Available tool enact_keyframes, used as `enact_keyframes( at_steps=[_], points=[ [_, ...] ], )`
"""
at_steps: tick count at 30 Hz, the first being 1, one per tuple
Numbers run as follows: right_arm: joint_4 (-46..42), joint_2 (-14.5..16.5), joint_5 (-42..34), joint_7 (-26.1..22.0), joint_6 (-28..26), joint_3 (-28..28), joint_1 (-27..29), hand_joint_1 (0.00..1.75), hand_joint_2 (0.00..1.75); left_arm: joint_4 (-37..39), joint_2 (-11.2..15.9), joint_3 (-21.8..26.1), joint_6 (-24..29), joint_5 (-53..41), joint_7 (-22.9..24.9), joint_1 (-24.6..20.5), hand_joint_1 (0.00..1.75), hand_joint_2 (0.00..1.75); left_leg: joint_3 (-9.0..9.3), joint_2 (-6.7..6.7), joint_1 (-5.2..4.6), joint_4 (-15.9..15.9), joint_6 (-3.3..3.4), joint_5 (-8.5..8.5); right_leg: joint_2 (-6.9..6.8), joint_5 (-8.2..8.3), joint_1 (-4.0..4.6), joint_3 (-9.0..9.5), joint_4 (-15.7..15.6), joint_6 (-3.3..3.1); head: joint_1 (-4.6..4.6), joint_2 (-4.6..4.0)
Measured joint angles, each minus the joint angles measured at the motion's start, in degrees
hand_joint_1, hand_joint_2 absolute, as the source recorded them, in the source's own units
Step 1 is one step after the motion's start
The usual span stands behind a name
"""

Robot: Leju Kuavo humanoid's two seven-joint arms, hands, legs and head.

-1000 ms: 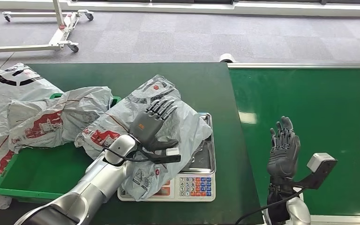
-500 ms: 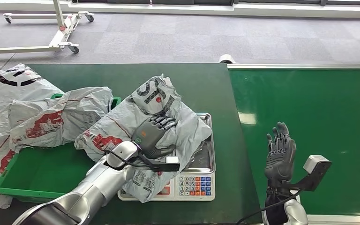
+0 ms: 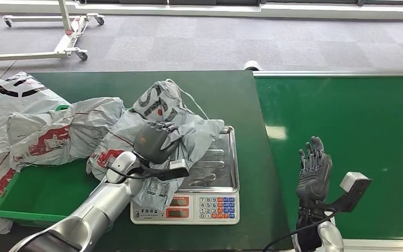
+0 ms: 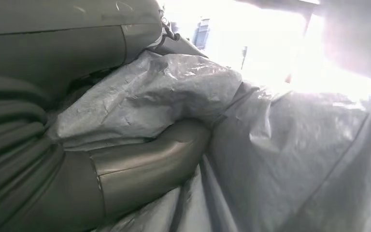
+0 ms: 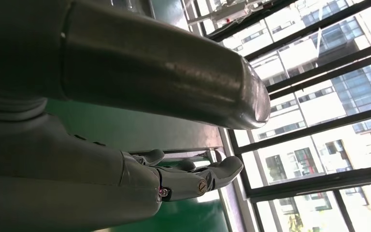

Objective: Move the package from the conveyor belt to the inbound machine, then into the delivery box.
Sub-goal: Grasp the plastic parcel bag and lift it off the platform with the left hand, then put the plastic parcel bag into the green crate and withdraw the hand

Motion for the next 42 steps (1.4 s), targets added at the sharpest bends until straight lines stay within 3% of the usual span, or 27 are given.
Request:
enact_keyframes(
  at_steps=[7, 10, 14, 18, 20, 22, 24, 29, 32, 35, 38, 40, 42],
  points=[
    [-0.4, 0.0, -0.6, -0.3, -0.1, -1.5, 2.5, 0.0, 0.0, -34.1, 3.7, 12.0, -10.5, 27.8, -1.9, 16.3, 1.75, 1.75, -0.11, 0.16, 0.01, -0.1, -0.08, -0.19, 0.16, -0.18, -0.01, -0.21, 0.0, -0.08, 0.01, 0.0],
    [-0.6, 0.0, -0.6, -0.5, 0.1, -1.9, 3.3, 0.0, 0.0, -42.0, 5.0, 16.7, -11.2, 30.6, -2.0, 20.5, 1.75, 1.75, -0.16, 0.14, 0.01, -0.1, -0.1, -0.23, 0.12, -0.25, 0.0, -0.26, 0.0, -0.07, -0.01, 0.0],
    [-0.7, 0.0, -0.6, -0.5, 0.3, -2.1, 3.6, 0.0, 0.0, -46.9, 5.8, 19.9, -11.0, 30.9, -2.0, 23.0, 1.75, 1.75, -0.18, 0.05, 0.01, -0.1, -0.1, -0.23, 0.01, -0.28, -0.01, -0.21, 0.0, -0.05, 0.01, 0.0],
    [-0.7, 0.1, -0.3, -0.6, 0.9, -2.1, 3.7, 0.0, 0.0, -45.9, 6.3, 24.1, -6.9, 27.5, -1.8, 23.0, 1.75, 1.75, -0.16, 0.07, 0.01, -0.1, -0.1, -0.22, 0.05, -0.26, -0.02, -0.22, 0.0, -0.05, 0.01, 0.0],
    [-0.7, 0.2, -0.1, -0.7, 1.1, -2.1, 3.7, 0.0, 0.0, -42.1, 7.6, 26.8, -1.3, 20.0, -0.4, 21.6, 0.9, 1.75, -0.15, 0.06, 0.01, -0.1, -0.12, -0.18, 0.04, -0.24, 0.0, -0.23, 0.0, -0.07, 0.0, 0.0],
    [-0.7, 0.2, 0.1, -0.7, 1.3, -2.0, 3.7, 0.0, 0.0, -35.4, 9.5, 29.4, 5.8, 8.3, 3.0, 18.6, 0.03, 0.87, -0.16, 0.04, 0.02, -0.1, -0.19, -0.1, 0.02, -0.2, 0.06, -0.24, 0.0, -0.12, 0.0, 0.0],
    [-0.7, 0.3, 0.2, -0.6, 1.3, -1.9, 3.6, 0.0, 0.0, -28.3, 11.6, 31.6, 10.1, -4.1, 8.5, 14.8, 0.0, 0.0, -0.17, 0.03, 0.04, -0.1, -0.27, -0.03, 0.02, -0.16, 0.11, -0.26, 0.1, -0.19, -0.01, 0.0],
    [-0.7, 0.5, 0.5, -0.3, 0.9, -1.8, 3.5, 0.0, 0.0, -11.3, 16.6, 34.4, 11.6, -32.0, 27.4, 4.6, 0.0, 0.0, -0.18, 0.07, 0.1, -0.1, -0.35, 0.02, 0.04, -0.07, 0.16, -0.32, 0.1, -0.33, 0.0, 0.0],
    [-1.0, 0.6, 0.5, -0.1, 0.2, -1.8, 3.8, 0.0, 0.0, -3.3, 18.6, 34.4, 11.6, -38.7, 34.6, 0.1, 0.0, 0.0, -0.18, 0.13, 0.1, -0.1, -0.36, 0.02, 0.07, -0.04, 0.17, -0.37, 0.1, -0.36, -0.01, 0.0],
    [-1.5, 0.6, 0.3, 0.1, -0.5, -1.8, 4.3, 0.0, 0.0, 1.2, 19.8, 34.4, 11.8, -40.1, 38.4, -2.0, 0.0, 0.0, -0.19, 0.16, 0.09, -0.1, -0.36, 0.0, 0.12, -0.05, 0.16, -0.39, 0.1, -0.36, 0.0, 0.0],
    [-2.2, 0.6, -0.1, 0.2, -1.3, -1.9, 4.9, 0.0, 0.0, 1.1, 19.9, 34.1, 11.6, -39.5, 37.6, -1.0, 0.0, 0.0, -0.2, 0.18, 0.05, -0.1, -0.35, -0.04, 0.18, -0.06, 0.12, -0.42, 0.1, -0.36, 0.0, 0.0],
    [-3.0, 0.7, -0.1, 0.4, -1.4, -2.4, 5.7, 0.0, 0.0, -4.6, 18.2, 34.0, 9.6, -34.5, 29.1, 3.1, 0.0, 0.0, -0.16, 0.19, -0.05, -0.1, -0.27, -0.13, 0.19, -0.13, -0.01, -0.4, 0.1, -0.27, -0.02, 0.0],
    [-3.8, 0.7, -0.1, 0.6, -0.9, -3.5, 6.7, 0.0, 0.0, -15.3, 14.8, 33.5, 5.8, -21.3, 16.7, 10.4, 0.0, 0.0, -0.13, 0.2, -0.13, -0.1, -0.13, -0.24, 0.19, -0.26, -0.17, -0.35, 0.1, -0.11, -0.01, 0.0]
  ],
)
